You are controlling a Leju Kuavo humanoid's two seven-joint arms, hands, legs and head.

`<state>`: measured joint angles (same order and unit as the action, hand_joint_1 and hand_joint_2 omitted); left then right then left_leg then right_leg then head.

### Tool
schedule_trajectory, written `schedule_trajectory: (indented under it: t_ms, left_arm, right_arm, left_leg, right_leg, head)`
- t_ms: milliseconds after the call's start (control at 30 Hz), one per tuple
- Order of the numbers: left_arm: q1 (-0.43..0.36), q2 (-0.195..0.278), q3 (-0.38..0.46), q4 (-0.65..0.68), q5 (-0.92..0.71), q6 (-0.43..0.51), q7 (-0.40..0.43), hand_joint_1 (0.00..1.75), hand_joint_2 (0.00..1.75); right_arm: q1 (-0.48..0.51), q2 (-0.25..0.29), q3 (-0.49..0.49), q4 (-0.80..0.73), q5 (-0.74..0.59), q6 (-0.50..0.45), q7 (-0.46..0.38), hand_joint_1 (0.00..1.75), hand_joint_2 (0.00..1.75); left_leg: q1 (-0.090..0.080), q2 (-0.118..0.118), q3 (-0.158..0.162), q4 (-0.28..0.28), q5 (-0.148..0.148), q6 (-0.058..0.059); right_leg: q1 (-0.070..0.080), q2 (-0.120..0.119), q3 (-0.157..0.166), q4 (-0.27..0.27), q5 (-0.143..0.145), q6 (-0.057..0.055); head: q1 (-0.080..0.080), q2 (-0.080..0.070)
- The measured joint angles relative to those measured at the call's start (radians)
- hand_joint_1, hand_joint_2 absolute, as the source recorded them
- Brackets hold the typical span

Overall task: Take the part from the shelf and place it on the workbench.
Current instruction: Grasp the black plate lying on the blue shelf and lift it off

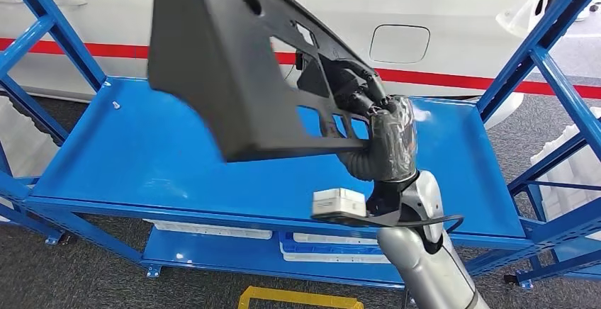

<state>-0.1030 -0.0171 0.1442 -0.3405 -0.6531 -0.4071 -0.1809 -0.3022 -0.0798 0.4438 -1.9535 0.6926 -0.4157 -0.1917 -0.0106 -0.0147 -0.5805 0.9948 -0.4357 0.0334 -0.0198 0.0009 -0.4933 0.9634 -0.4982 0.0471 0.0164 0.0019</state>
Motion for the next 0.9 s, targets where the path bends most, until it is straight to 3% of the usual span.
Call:
schedule_trajectory:
  t_ms: [133, 300, 467, 900]
  left_arm:
    - [0.001, -0.001, 0.015, 0.011, 0.005, 0.000, -0.025, 0.00, 0.00]
    - [0.003, -0.001, 0.036, 0.023, 0.014, 0.000, -0.045, 0.00, 0.00]
    - [0.003, 0.000, 0.051, 0.032, 0.016, 0.000, -0.054, 0.00, 0.00]
    - [0.010, 0.001, 0.077, 0.048, 0.037, 0.000, -0.085, 0.00, 0.00]
  right_arm:
    - [0.017, 0.011, -0.025, -0.042, -0.396, 0.149, -0.121, 1.75, 1.75]
    - [0.048, 0.018, -0.068, -0.068, -0.606, 0.263, -0.172, 1.75, 1.75]
    - [0.083, 0.018, -0.087, -0.072, -0.688, 0.329, -0.193, 1.75, 1.75]
    - [0.101, 0.006, -0.089, -0.063, -0.735, 0.367, -0.194, 1.75, 1.75]
  left_leg:
    - [0.001, -0.001, 0.000, 0.000, 0.000, 0.000]
    - [0.001, -0.001, 0.000, 0.000, 0.000, 0.000]
    - [0.001, 0.000, -0.001, 0.000, 0.000, 0.000]
    - [0.001, -0.001, -0.002, 0.000, 0.000, 0.000]
  right_leg:
    - [0.000, 0.000, -0.005, 0.000, 0.000, 0.000]
    - [0.000, 0.000, -0.007, 0.000, 0.000, 0.000]
    - [0.000, 0.000, -0.003, 0.000, 0.000, 0.000]
    - [0.000, 0.000, -0.002, 0.000, 0.000, 0.000]
  head:
    - [0.000, 0.000]
    - [0.000, 0.000]
    - [0.000, 0.000]
    - [0.000, 0.000]
